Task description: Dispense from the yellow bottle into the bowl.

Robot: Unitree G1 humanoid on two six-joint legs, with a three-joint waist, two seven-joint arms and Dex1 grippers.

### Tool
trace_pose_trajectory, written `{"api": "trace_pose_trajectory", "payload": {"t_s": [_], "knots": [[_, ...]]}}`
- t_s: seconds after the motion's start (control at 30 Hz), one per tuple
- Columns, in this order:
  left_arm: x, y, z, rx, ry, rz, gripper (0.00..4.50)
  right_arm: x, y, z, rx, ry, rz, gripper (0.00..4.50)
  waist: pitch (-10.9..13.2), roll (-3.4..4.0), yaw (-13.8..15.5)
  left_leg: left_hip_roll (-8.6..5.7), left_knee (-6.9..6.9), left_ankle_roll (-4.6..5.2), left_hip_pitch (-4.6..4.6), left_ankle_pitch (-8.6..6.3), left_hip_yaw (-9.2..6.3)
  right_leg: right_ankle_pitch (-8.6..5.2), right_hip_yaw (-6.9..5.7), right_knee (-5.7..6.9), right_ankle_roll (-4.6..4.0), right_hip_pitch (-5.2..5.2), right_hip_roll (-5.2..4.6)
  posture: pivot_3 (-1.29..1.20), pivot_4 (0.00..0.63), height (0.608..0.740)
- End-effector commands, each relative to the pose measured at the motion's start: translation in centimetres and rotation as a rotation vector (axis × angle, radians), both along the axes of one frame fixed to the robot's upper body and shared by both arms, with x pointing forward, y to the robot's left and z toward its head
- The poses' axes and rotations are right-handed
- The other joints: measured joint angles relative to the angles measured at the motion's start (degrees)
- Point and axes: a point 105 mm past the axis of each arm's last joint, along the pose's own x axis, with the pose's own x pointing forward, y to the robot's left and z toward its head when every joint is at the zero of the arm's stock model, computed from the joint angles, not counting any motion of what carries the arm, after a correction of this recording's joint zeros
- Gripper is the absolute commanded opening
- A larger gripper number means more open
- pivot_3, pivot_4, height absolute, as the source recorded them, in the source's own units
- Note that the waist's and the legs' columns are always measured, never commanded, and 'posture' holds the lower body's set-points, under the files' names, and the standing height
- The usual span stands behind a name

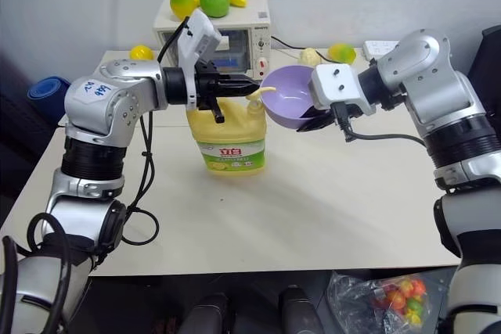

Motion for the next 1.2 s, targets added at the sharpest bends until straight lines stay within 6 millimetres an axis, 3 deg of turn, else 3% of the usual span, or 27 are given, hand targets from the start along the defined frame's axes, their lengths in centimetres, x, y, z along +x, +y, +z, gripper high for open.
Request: {"api": "trace_pose_trajectory", "payload": {"t_s": [0.03,0.47,0.57,0.73,0.97,1.07,1.2], "knots": [[0.8,0.5,-7.9,0.147,0.237,0.065,0.02,-1.5,0.3,1.4,-0.016,-0.015,0.088,0.0,0.0,0.0,0.0,0.0,0.0,-0.01,0.0,0.0,0.0,0.0,0.0,0.0,0.0,0.0,0.0,0.0,0.15,0.74],[0.5,0.5,-10.3,0.198,0.283,0.079,0.02,-1.9,0.3,1.3,-0.018,-0.012,0.095,0.0,-0.7,0.1,0.0,0.01,-0.02,0.03,0.06,-0.04,-0.05,0.0,0.02,-0.1,0.0,0.12,0.0,0.0,0.15,0.74],[0.5,0.6,-10.6,0.214,0.29,0.086,0.02,-1.9,0.3,1.3,-0.02,-0.01,0.096,0.0,-0.7,0.17,0.0,0.02,-0.08,0.05,0.26,-0.07,-0.23,0.0,0.04,-0.37,0.0,0.53,0.0,0.0,0.15,0.74],[0.8,0.7,-10.5,0.228,0.269,0.093,0.02,-1.9,0.4,1.3,-0.02,-0.01,0.1,0.0,-0.8,0.21,0.0,0.06,-0.76,0.14,1.49,-0.13,-0.32,-0.01,0.03,-1.16,0.0,1.82,0.01,0.0,0.15,0.74],[1.1,0.8,-10.8,0.255,0.263,0.098,0.02,-1.9,0.4,1.3,-0.019,-0.011,0.099,0.0,-0.8,0.21,0.0,0.08,-0.81,0.12,1.52,-0.15,-0.36,-0.01,0.04,-1.29,0.0,1.9,0.0,0.0,0.15,0.74],[1.2,0.6,-9.6,0.216,0.237,0.087,0.02,-1.8,0.3,1.2,-0.018,-0.013,0.096,0.0,-0.8,0.21,0.0,0.09,-0.81,0.12,1.52,-0.15,-0.38,-0.01,0.04,-1.34,0.0,1.93,0.0,0.0,0.15,0.74],[0.7,0.1,-5.5,0.109,0.148,0.034,0.02,-1.6,0.0,1.2,-0.015,-0.019,0.083,0.0,-0.7,0.2,0.0,0.09,-0.81,0.12,1.51,-0.15,-0.38,-0.01,0.04,-1.37,0.0,1.92,0.0,0.0,0.15,0.74]]}}
